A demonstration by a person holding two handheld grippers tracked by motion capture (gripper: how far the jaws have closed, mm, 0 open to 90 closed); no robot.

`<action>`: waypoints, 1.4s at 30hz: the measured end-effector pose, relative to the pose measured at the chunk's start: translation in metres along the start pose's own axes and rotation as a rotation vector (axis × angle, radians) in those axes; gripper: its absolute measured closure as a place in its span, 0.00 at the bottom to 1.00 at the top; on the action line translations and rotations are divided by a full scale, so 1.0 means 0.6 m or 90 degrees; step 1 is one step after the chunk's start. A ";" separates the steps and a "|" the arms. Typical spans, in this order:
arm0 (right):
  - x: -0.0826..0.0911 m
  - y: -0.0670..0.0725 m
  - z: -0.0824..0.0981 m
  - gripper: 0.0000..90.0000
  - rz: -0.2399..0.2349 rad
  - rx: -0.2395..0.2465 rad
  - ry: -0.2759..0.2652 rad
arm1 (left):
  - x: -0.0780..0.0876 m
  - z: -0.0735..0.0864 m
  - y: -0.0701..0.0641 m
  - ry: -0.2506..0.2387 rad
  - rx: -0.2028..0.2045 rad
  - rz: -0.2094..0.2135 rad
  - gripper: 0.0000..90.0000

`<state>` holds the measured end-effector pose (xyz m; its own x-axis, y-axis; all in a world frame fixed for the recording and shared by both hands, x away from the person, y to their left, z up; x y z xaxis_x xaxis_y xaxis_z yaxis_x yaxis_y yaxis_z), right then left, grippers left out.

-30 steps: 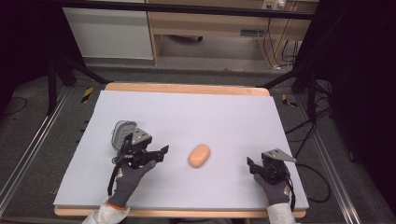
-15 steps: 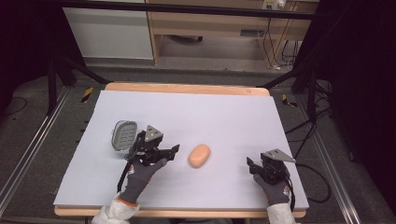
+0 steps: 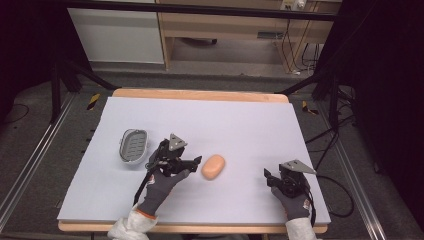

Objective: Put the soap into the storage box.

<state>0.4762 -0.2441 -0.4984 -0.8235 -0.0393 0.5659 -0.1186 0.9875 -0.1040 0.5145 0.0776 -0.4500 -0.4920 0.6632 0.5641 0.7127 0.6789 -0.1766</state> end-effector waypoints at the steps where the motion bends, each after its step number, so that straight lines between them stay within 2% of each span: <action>1: 0.000 0.000 0.000 0.43 0.000 0.000 -0.001 | -0.003 -0.001 -0.001 0.004 -0.002 0.001 0.27; 16: -0.001 0.001 0.000 0.43 -0.004 0.001 0.002 | -0.064 -0.002 -0.028 0.053 -0.026 0.017 0.27; 21: -0.001 0.001 0.000 0.43 -0.005 0.004 0.002 | -0.082 0.000 -0.034 0.066 -0.027 0.022 0.27; 42: -0.002 0.002 0.003 0.43 -0.009 0.002 0.006 | -0.130 0.017 -0.046 0.129 -0.042 0.042 0.26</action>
<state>0.4763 -0.2433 -0.5006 -0.8168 -0.0517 0.5746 -0.1322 0.9863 -0.0991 0.5283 0.0104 -0.4973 -0.3368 0.6240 0.7051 0.7745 0.6094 -0.1694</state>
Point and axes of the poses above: each handheld gripper's, and its own axes: x roughly backward along the jaws, z roughly out of its underside, y roughly to its left, the point moved 5 cm from there along -x, roughly forward along the jaws, and after that the axes turned 12 degrees about z, right-handed, at the moved point
